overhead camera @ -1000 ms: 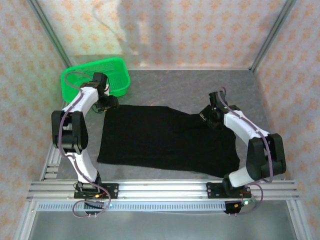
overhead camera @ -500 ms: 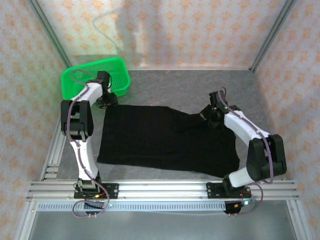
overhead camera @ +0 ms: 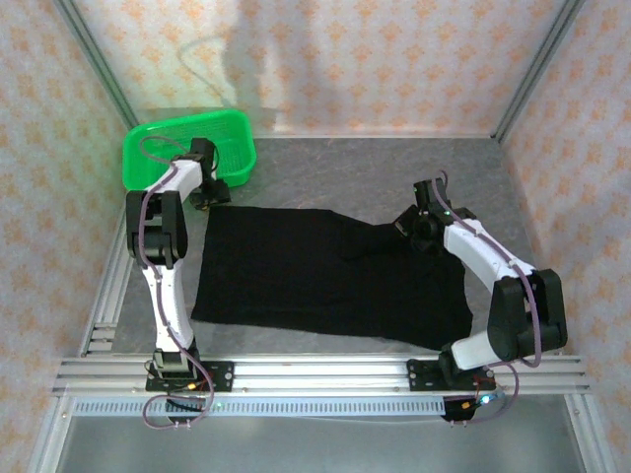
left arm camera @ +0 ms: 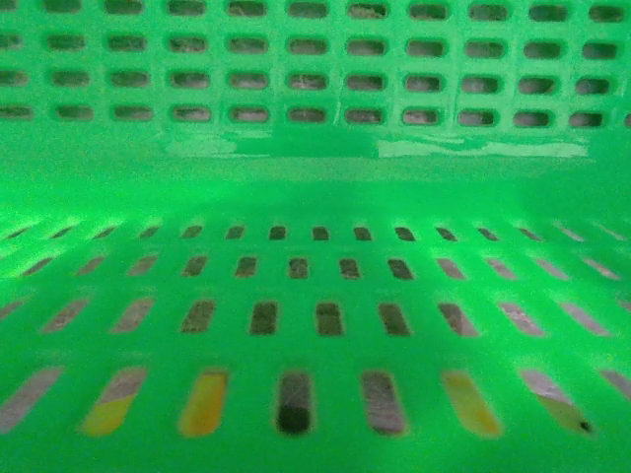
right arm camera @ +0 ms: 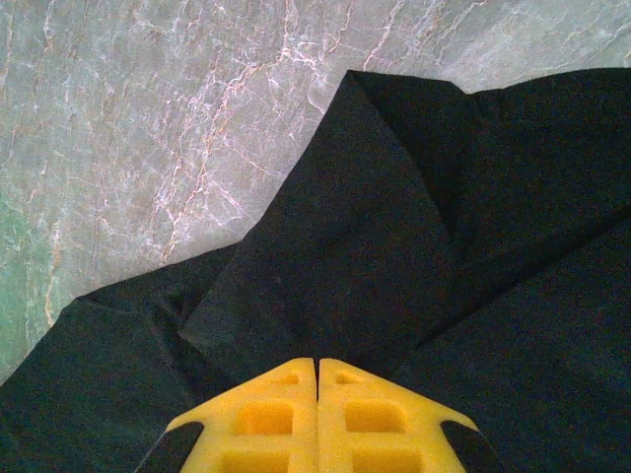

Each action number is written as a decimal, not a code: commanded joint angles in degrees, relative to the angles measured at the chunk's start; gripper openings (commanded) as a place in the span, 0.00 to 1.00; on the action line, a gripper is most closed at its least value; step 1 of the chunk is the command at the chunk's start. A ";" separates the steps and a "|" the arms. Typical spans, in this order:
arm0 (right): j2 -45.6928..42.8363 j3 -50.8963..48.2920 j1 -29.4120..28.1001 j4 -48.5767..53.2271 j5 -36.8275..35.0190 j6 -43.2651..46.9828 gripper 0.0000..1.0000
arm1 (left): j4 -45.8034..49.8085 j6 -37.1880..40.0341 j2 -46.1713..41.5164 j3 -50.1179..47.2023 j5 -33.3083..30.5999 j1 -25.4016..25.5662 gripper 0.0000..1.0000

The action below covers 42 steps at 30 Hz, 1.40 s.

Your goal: Fold and stack the t-shirts

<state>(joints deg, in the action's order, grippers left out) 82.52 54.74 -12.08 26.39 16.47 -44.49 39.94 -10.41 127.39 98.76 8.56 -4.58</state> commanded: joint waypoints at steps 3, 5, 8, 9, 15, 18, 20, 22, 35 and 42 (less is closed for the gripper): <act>-0.39 1.73 -0.22 1.08 -1.70 0.32 0.00 | 4.97 0.48 2.44 1.25 0.54 0.10 0.48; -0.03 2.07 -0.23 1.01 -1.70 0.33 0.00 | 5.57 0.75 2.54 0.05 1.22 0.10 0.46; 0.73 2.56 -0.23 0.70 -1.41 0.41 0.00 | 5.32 0.70 2.30 -2.34 2.54 0.10 0.41; 0.98 2.86 -0.18 0.68 -1.35 0.43 0.00 | 5.32 0.88 2.08 -3.08 2.85 0.17 0.38; 2.28 4.19 -0.18 0.68 -1.26 0.72 0.00 | 4.98 1.97 0.66 -5.39 4.05 0.10 0.17; 2.58 4.57 -0.23 0.72 -1.76 0.93 0.00 | 5.11 2.31 -0.47 -5.23 5.67 0.01 0.04; 2.80 4.92 -0.16 0.85 -2.26 1.16 0.00 | 5.06 2.29 -1.76 -5.21 6.65 0.01 0.00; 2.99 5.19 0.05 0.79 -2.49 1.33 0.00 | 5.10 2.27 -3.15 -5.00 7.86 0.02 0.00; 4.42 12.39 4.72 2.94 -3.54 7.31 0.00 | 8.59 3.83 -14.68 -4.63 5.69 -0.25 0.00; 5.68 17.33 5.88 4.47 -4.72 10.89 0.00 | 8.88 3.56 -20.51 -6.16 5.81 -0.25 0.00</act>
<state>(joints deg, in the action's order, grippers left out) 87.29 69.19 -6.66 28.60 14.02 -36.69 46.70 -7.53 109.47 93.95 14.72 -4.75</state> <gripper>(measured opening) 0.042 0.049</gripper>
